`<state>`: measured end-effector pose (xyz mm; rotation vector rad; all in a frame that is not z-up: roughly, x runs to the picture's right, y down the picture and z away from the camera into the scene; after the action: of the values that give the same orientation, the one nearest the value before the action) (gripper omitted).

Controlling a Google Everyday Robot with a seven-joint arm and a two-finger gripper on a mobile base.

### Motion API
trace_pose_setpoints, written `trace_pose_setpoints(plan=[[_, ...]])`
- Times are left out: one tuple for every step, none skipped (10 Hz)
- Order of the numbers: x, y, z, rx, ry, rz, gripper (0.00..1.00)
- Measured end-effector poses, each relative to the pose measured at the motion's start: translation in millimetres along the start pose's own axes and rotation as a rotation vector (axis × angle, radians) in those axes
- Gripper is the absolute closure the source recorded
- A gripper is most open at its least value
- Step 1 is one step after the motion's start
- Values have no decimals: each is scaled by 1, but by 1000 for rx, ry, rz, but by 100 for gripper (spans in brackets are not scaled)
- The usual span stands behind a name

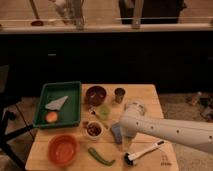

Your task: Wipe purple bowl with sponge

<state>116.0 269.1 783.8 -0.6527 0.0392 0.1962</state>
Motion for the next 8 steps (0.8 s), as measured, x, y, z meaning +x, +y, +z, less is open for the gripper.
trace_pose_setpoints(plan=[[0,0,-2,3,3,34,20],[-2,1,-2,3,7,67,20],[-2,3,-2,0,17,98,20],[-3,3,0,-7,26,113,20],[-9,3,2,-13,25,119,20],[-17,2,5,-19,19,121,20],[-20,2,8,-27,10,131,20],[-23,0,13,-37,-11,147,20]])
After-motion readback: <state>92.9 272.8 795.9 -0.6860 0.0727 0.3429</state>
